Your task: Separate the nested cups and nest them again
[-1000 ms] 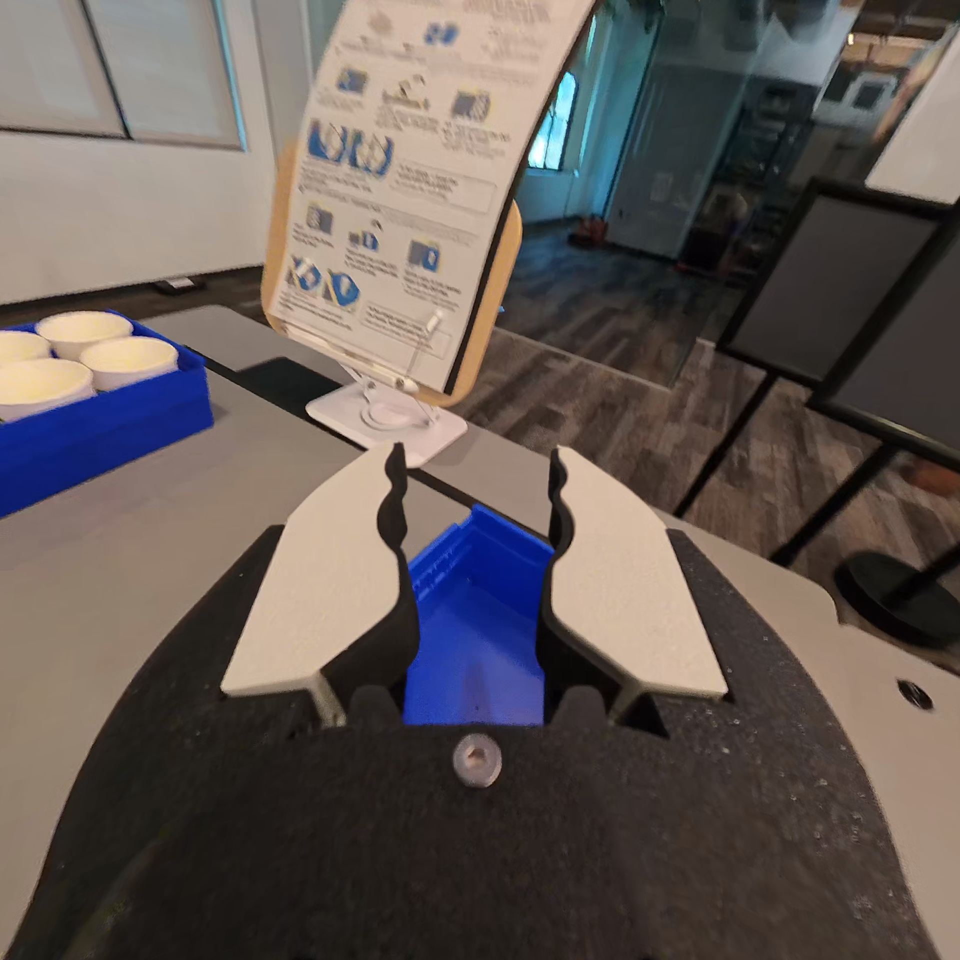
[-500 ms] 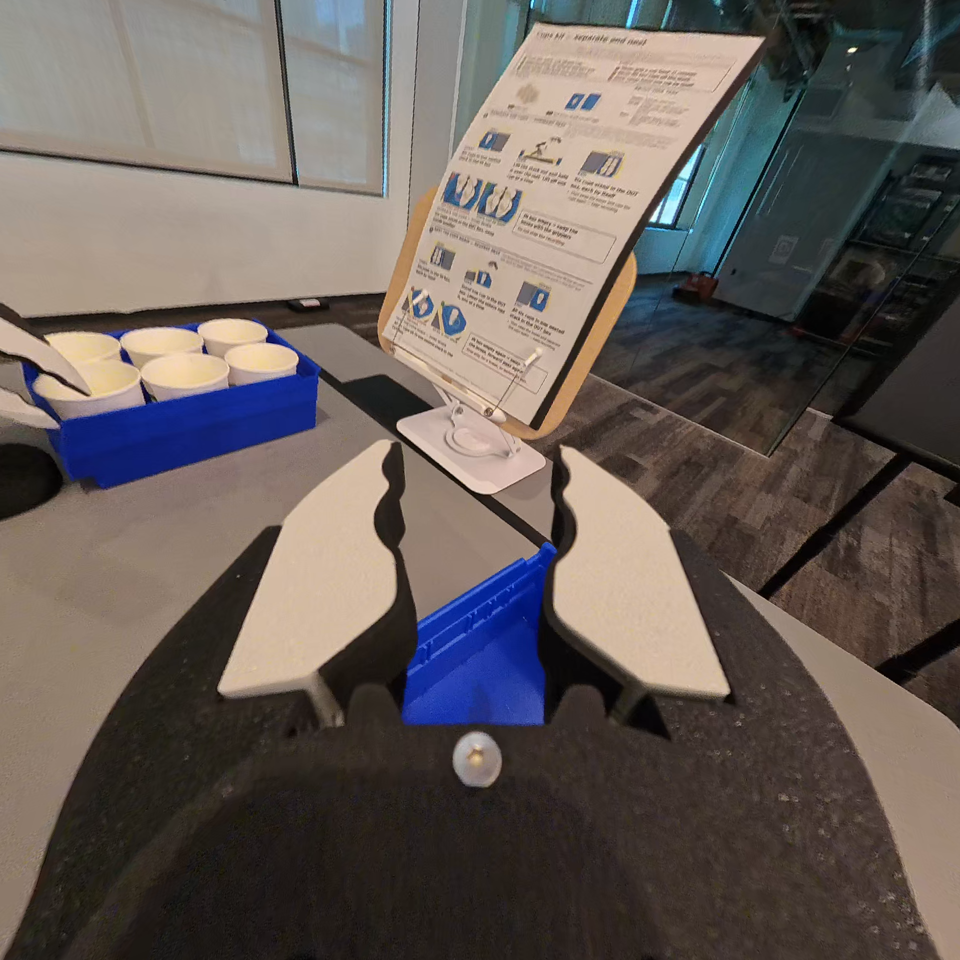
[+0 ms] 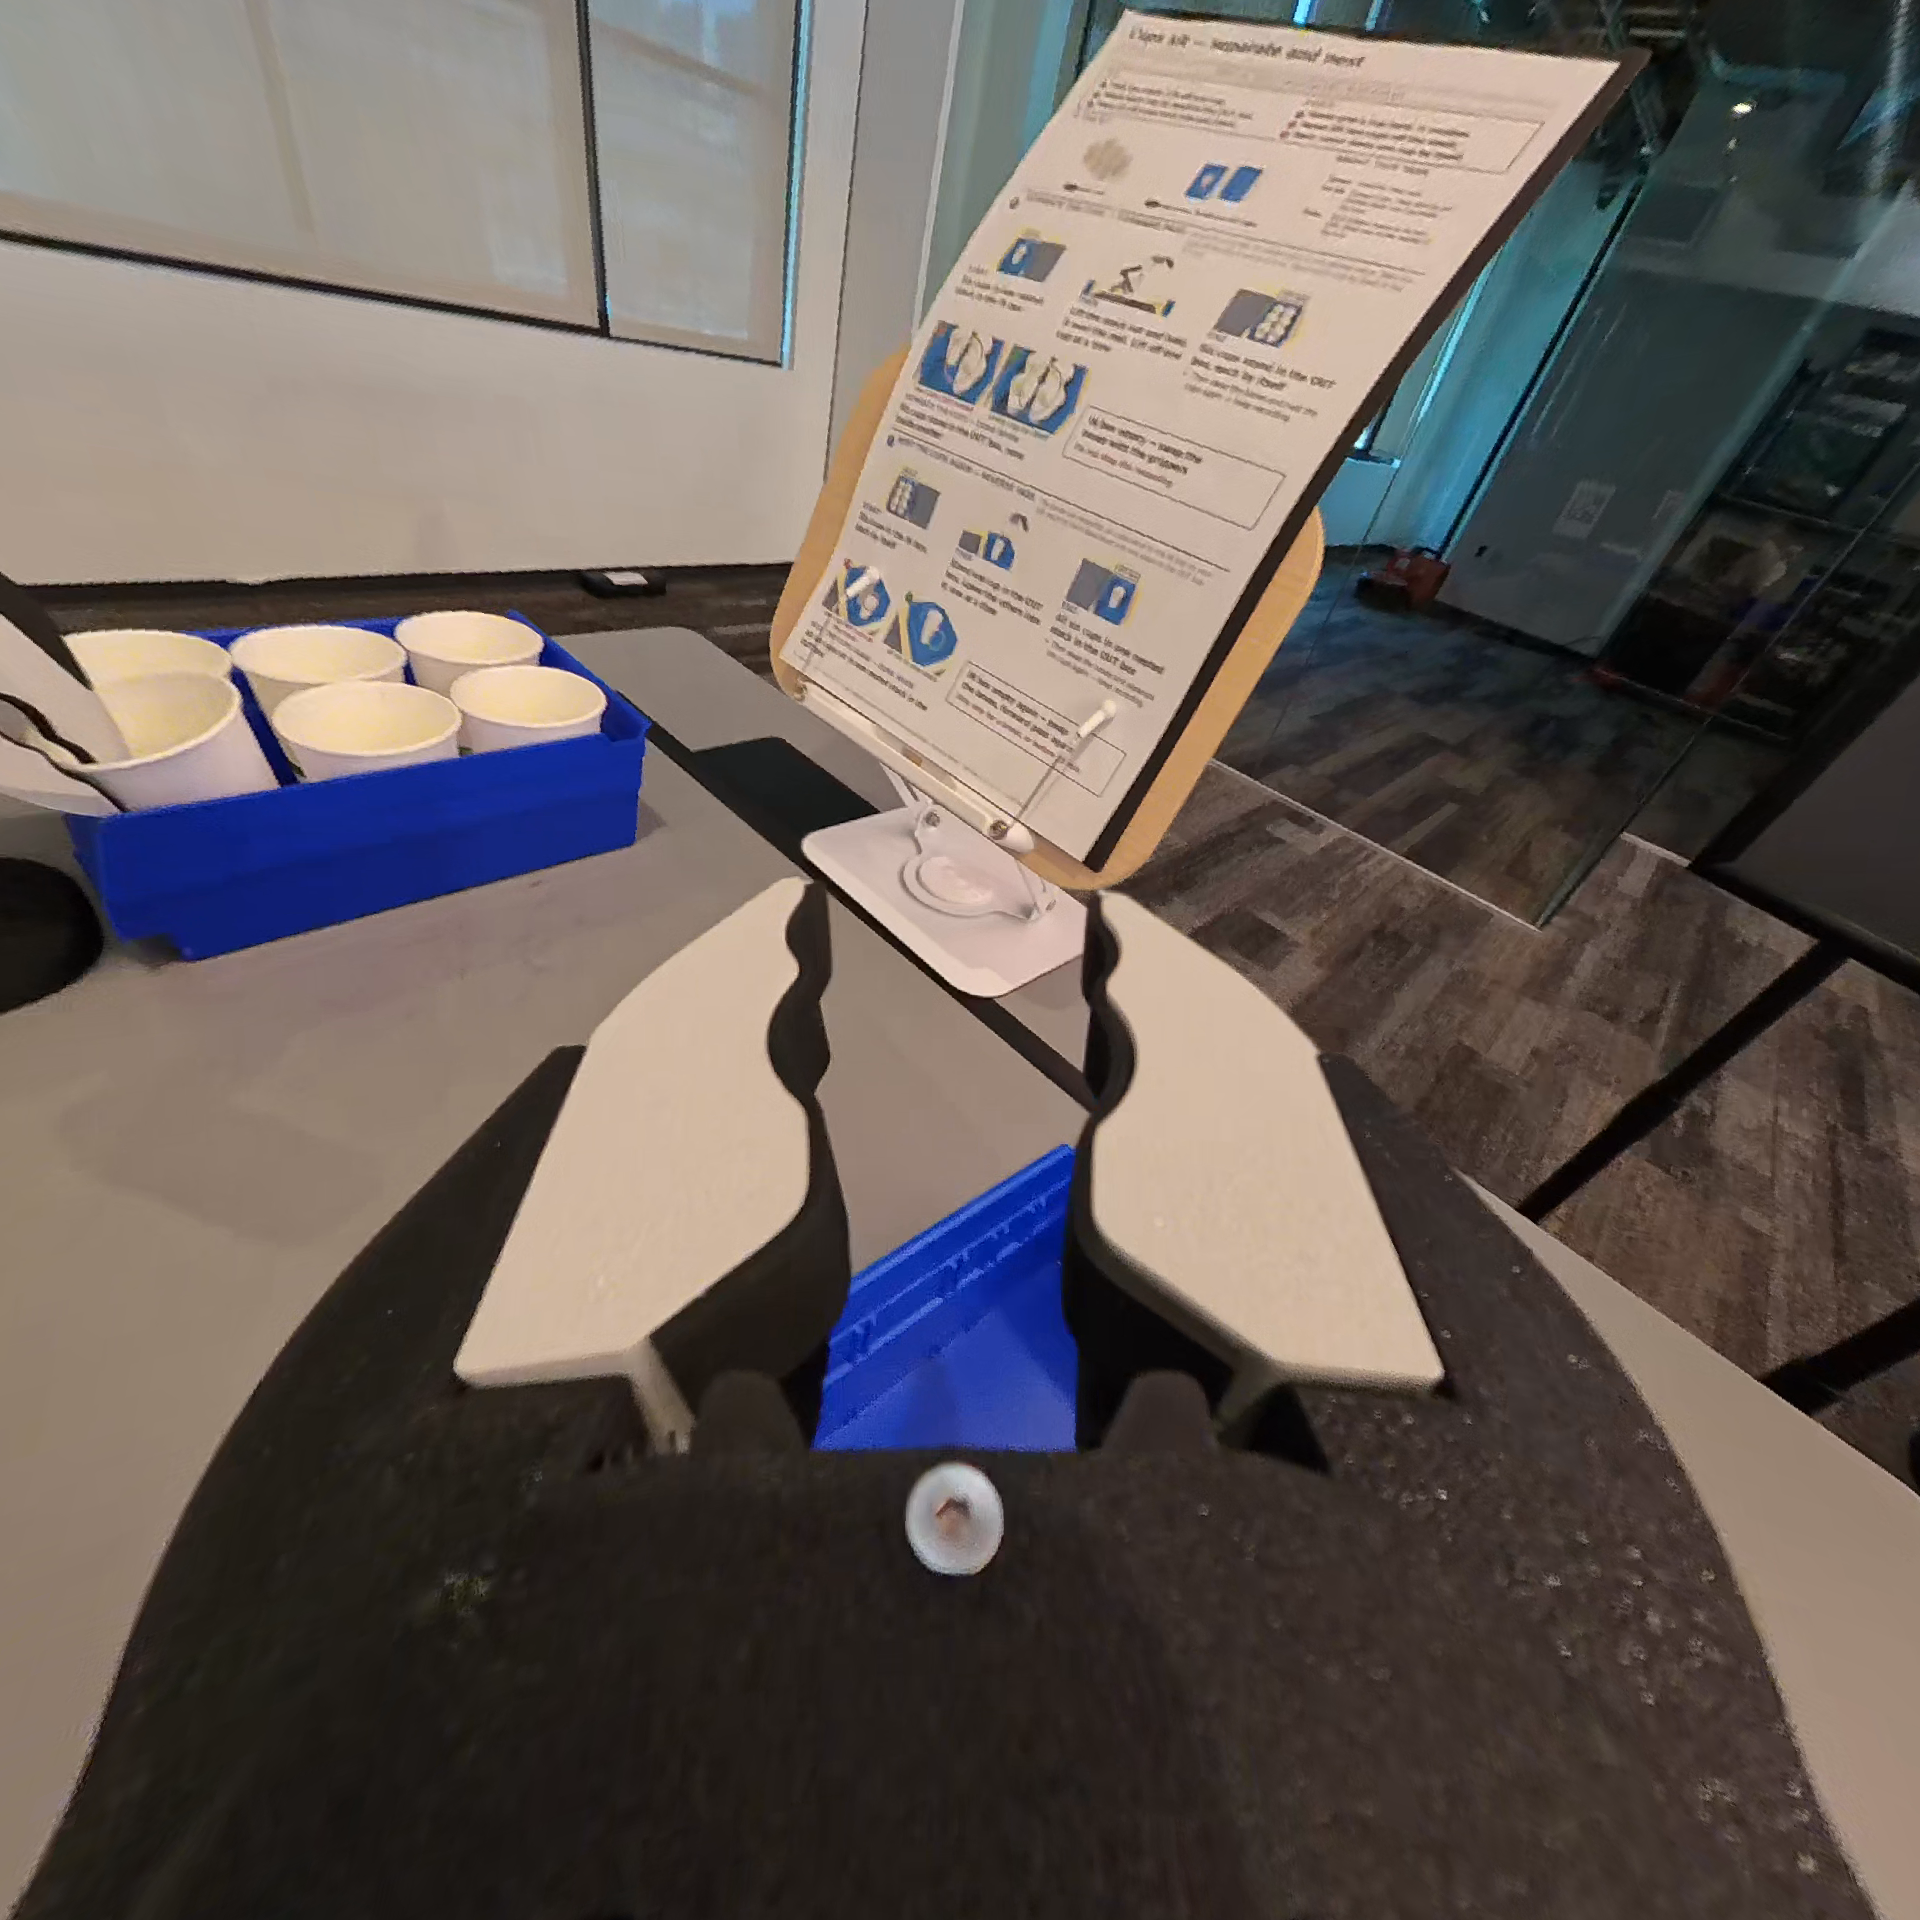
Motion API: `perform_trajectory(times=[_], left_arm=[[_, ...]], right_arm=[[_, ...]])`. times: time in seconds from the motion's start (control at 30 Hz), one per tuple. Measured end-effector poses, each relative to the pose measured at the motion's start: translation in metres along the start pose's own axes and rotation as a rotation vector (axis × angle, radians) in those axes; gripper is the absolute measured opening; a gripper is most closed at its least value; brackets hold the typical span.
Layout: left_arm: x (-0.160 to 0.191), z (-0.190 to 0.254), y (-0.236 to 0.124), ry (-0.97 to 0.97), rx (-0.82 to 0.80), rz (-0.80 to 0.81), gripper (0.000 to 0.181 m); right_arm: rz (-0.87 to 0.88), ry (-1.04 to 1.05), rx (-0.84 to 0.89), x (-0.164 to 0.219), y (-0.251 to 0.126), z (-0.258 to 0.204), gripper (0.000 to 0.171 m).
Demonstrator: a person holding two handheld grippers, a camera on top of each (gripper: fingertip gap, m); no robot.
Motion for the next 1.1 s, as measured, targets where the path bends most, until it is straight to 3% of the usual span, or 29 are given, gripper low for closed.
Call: perform_trajectory(times=[0.17,0.33,0.57,0.63,0.8,1.1], left_arm=[[-0.009,0.001,-0.020,0.019,0.026,-0.001,0.005],[-0.029,0.000,-0.062,0.086,0.016,0.019,0.005],[-0.114,0.016,-0.129,0.284,0.133,0.210,0.005],[-0.141,0.029,-0.134,0.371,0.169,0.258,0.005],[-0.193,0.057,-0.135,0.548,0.222,0.358,0.004],[-0.230,0.081,-0.120,0.662,0.342,0.370,0.004]], right_arm=[[-0.041,-0.021,-0.030,0.003,0.006,-0.003,0.050],[-0.053,-0.073,-0.107,0.001,0.022,-0.020,0.057],[0.065,-0.068,-0.579,-0.011,0.065,-0.097,0.069],[0.077,-0.049,-0.719,-0.011,0.075,-0.121,0.070],[0.066,0.007,-0.882,-0.003,0.091,-0.150,0.079],[0.062,0.116,-1.070,0.002,0.098,-0.166,0.086]])
Point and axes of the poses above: each gripper's, where its closed fingertips meet, y out along the fingers, x out of its underside, z = x × y across the jaws, the point moved 10 cm from there along -y, back along the fingers, and after that the axes turned 4 degrees about z, right-handed, at the moved point
